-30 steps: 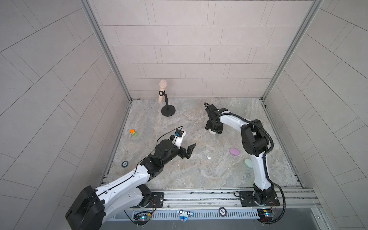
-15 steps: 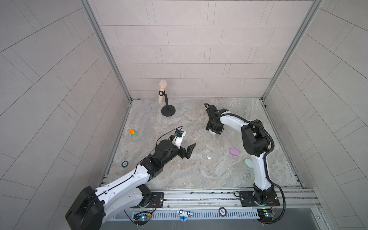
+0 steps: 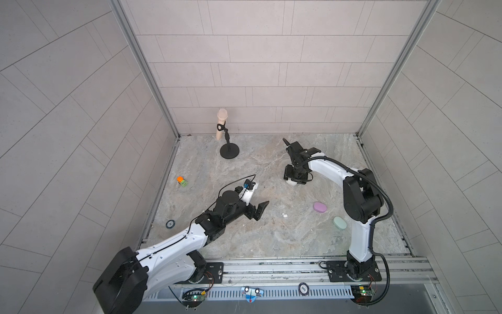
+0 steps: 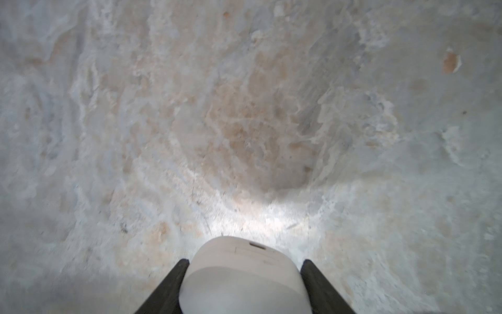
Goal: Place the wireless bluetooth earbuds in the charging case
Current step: 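Lift the white case toward the left gripper, then close the left gripper on the white case held by the right gripper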
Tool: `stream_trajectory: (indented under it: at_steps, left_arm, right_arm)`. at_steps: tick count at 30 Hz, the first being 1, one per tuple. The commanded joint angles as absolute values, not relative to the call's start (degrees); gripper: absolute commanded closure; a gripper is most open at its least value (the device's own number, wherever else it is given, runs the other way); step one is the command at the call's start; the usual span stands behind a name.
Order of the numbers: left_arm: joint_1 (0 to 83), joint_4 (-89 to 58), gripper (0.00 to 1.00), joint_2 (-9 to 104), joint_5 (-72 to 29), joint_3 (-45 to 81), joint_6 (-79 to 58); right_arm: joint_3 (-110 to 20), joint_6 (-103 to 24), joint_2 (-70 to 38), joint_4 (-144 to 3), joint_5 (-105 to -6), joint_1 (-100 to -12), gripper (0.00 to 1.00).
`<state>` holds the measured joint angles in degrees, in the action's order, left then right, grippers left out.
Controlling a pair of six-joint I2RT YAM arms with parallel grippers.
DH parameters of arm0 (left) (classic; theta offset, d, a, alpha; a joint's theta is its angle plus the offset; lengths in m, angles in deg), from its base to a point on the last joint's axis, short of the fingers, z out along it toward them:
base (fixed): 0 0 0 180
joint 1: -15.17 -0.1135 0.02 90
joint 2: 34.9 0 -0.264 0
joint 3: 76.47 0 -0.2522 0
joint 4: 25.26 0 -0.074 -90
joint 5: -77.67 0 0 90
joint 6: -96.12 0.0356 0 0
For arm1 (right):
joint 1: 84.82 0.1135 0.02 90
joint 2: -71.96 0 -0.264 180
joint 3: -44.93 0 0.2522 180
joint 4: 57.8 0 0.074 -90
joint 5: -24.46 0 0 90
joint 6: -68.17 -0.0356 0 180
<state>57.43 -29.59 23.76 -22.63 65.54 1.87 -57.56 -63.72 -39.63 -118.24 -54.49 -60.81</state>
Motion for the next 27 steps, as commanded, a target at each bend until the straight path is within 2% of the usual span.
stream_trajectory:
  at_steps: [1, 13, 20, 27]
  left_arm:
    - [57.9, -28.9, 0.0, 25.2, -26.1, 63.3, 5.4]
    - [58.9, -36.2, 0.0, 31.3, -35.6, 60.9, 13.5]
    - [60.6, -38.1, 0.0, 35.8, -38.7, 56.0, 18.9]
    - [60.8, -43.0, 0.0, 38.5, -41.7, 53.8, 18.3]
  right_arm:
    - [-57.3, -56.4, -34.2, -123.9, -51.1, -60.1, 0.38]
    - [-52.6, -45.4, -18.2, -133.3, -45.1, -57.5, 0.38]
    - [-52.9, -45.3, -13.1, -135.9, -42.6, -54.4, 0.38]
    - [-53.1, -48.0, -11.3, -134.7, -41.3, -51.3, 0.37]
